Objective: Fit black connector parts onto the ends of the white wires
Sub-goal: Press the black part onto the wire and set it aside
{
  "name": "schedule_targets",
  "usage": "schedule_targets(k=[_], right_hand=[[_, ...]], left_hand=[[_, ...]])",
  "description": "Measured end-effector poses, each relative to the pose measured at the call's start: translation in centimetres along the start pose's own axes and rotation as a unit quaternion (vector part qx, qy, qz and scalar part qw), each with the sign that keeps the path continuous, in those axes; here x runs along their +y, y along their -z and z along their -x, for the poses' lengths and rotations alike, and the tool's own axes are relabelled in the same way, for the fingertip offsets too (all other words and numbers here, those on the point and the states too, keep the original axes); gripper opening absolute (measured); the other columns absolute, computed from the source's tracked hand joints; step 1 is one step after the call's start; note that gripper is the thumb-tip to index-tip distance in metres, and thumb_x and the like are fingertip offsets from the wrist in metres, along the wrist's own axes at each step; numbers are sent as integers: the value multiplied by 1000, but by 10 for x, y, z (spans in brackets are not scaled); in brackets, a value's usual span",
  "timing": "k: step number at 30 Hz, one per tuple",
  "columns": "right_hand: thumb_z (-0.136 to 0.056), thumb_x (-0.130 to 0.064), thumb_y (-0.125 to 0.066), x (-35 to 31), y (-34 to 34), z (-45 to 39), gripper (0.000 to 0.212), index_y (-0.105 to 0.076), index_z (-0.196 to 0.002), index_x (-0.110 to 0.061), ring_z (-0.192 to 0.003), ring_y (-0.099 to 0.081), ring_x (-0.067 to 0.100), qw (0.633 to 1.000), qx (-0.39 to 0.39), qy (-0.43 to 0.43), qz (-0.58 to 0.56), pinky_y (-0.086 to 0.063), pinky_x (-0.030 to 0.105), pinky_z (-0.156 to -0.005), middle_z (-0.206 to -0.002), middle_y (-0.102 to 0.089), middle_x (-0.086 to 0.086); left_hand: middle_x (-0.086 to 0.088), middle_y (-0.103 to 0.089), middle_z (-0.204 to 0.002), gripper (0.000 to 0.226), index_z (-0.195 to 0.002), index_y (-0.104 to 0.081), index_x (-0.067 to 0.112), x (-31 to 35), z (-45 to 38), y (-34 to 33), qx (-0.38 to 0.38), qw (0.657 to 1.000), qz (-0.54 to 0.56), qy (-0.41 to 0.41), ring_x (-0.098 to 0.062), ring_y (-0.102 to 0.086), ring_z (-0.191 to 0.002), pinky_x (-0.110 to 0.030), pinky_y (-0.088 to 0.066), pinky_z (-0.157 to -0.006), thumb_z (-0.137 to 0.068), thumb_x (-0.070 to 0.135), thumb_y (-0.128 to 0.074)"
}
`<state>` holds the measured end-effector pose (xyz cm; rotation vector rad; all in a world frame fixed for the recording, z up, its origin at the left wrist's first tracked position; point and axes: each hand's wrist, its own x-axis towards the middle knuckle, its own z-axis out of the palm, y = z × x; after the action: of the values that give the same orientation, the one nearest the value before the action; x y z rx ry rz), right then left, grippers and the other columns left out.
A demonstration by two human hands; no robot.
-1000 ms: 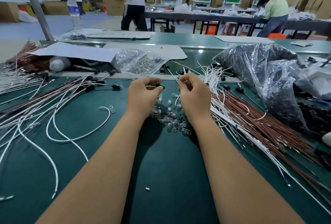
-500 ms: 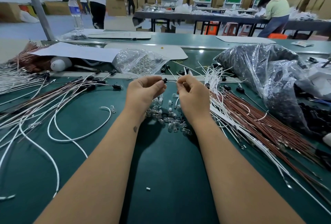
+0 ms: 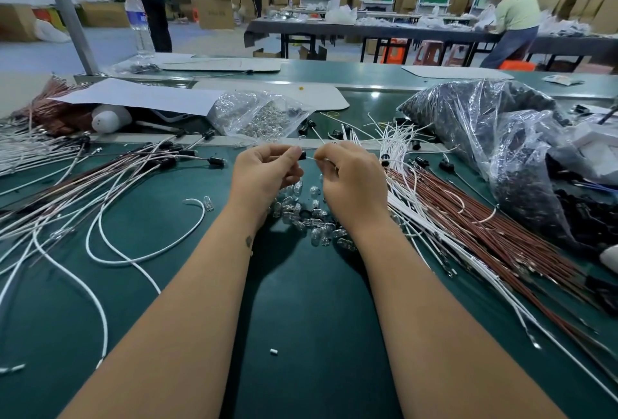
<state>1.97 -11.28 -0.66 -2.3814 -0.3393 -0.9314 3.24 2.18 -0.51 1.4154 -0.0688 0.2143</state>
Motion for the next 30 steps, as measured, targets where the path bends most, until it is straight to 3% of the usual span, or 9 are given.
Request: schedule_targets(k=[8, 17, 21, 27, 30], right_hand=[[-88, -3, -58, 0, 0, 0, 18, -71, -91, -14, -78, -55, 24, 997, 20, 6, 80, -25, 27, -72, -82, -65, 4], [-82, -6, -65, -2, 3, 0, 8, -71, -80, -12, -74, -61, 24, 992, 75, 26, 95, -30, 28, -75, -76, -67, 2], [-83, -9, -66, -5, 1, 1, 6, -70, -80, -12, -75, -62, 23, 996, 49, 36, 71, -31, 28, -74, -80, -69, 1], [-88, 1, -54, 0, -3, -1, 22, -71, -101, -6, -91, -60, 27, 1000, 6, -18, -24, -41, 32, -83, -97, -68, 8], [-88, 5, -52, 0, -3, -1, 31, -66, -113, -6, -91, -60, 24, 997, 23, -23, -64, -42, 28, -77, -99, -69, 9]], left_hand=[[-7, -63, -62, 17, -84, -69, 1, -2, -1, 0, -6, 1000, -16, 1, -12, -59, -51, -20, -53, -57, -89, 18, -68], [-9, -62, -62, 18, -80, -69, 0, -3, 0, -1, -29, 999, -23, -2, -12, -58, -51, -20, -52, -54, -88, 16, -69], [-8, -69, -67, 5, -82, -70, 7, -3, 0, -3, -30, 999, 0, -12, -14, -64, -59, -21, -56, -63, -87, 8, -68], [-9, -70, -81, 17, -97, -68, 2, -3, 0, -4, -36, 999, 6, -22, -13, -68, -71, -21, -57, -76, -83, -7, -66], [-4, -71, -86, 33, -104, -65, 10, -2, 0, -2, -52, 998, 15, -34, -9, -69, -77, -19, -55, -77, -80, -14, -66]])
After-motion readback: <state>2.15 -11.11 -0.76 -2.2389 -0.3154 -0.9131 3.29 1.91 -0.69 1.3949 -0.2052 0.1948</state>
